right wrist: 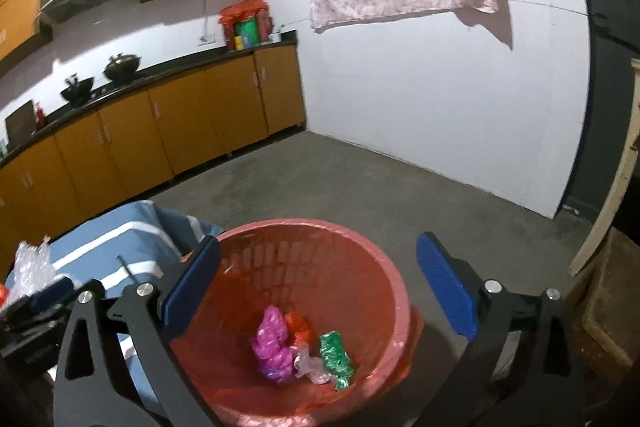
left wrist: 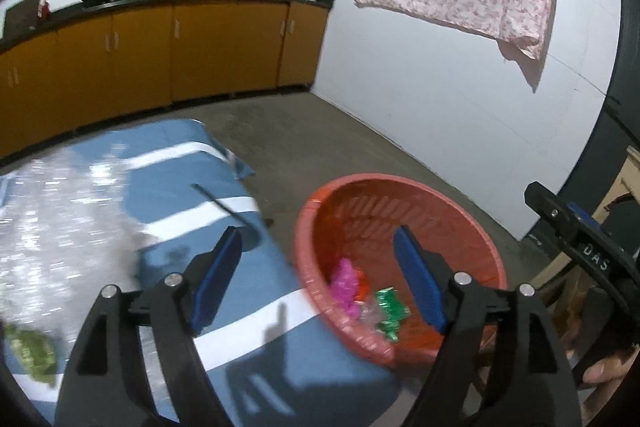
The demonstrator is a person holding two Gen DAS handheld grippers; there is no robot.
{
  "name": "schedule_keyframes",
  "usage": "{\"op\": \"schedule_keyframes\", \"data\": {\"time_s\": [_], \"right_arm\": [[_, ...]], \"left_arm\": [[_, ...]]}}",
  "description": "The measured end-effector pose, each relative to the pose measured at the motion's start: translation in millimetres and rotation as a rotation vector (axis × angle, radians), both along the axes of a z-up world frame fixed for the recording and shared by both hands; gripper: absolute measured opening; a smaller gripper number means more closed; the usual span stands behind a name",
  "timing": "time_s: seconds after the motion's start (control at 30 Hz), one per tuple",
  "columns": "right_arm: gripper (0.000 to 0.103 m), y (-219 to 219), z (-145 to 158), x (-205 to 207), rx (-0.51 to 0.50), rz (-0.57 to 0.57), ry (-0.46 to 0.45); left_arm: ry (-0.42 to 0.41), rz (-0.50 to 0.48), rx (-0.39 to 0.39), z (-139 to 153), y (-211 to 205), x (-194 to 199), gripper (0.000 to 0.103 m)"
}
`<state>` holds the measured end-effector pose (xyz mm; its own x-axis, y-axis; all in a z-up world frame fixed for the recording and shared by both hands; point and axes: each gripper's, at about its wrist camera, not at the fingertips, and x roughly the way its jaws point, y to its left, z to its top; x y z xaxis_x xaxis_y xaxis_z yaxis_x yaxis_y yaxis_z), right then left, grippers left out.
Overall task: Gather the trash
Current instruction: 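Grasp the red bag with the left tool while the right tool grasps bubble wrap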
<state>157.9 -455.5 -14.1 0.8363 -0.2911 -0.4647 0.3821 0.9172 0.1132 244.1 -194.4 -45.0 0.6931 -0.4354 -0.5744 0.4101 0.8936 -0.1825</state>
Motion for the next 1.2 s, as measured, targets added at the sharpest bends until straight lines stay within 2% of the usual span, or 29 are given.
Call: {"op": "schedule_keyframes", "data": {"time_s": [0.17,0.43,0.57,0.63,0.8,0.93,1.07,1.2], "right_arm": [[0.097,31,4,0,-0.015,0.086,-0.002],[0.097,111,7,9,-0.027,0.302,0.012],[0.097,158,4,18,-0.013,0.413,0.028],[0.093,177,3,22,-0.003,0.453,0.036],[0.087,224,-2,42,0.016,0.539,0.074],[0.085,249,-15,56,0.003,0.534,0.115],[0.084,260,-23,71,0.004,0.511,0.149],[0.075,265,-31,77,-0.014,0.492,0.183]], "left_arm": [[-0.042,0.085,0.013,11,46,-22,0.078],[-0.105,0.323,0.071,21,155,-63,0.082],[-0.103,0.459,0.106,19,212,-74,0.083],[-0.086,0.526,0.116,15,240,-76,0.083],[-0.047,0.658,0.088,6,302,-78,0.083],[-0.019,0.707,0.069,-2,332,-80,0.083],[-0.001,0.708,0.068,-7,342,-72,0.083],[0.043,0.704,0.081,-17,345,-57,0.083]]}}
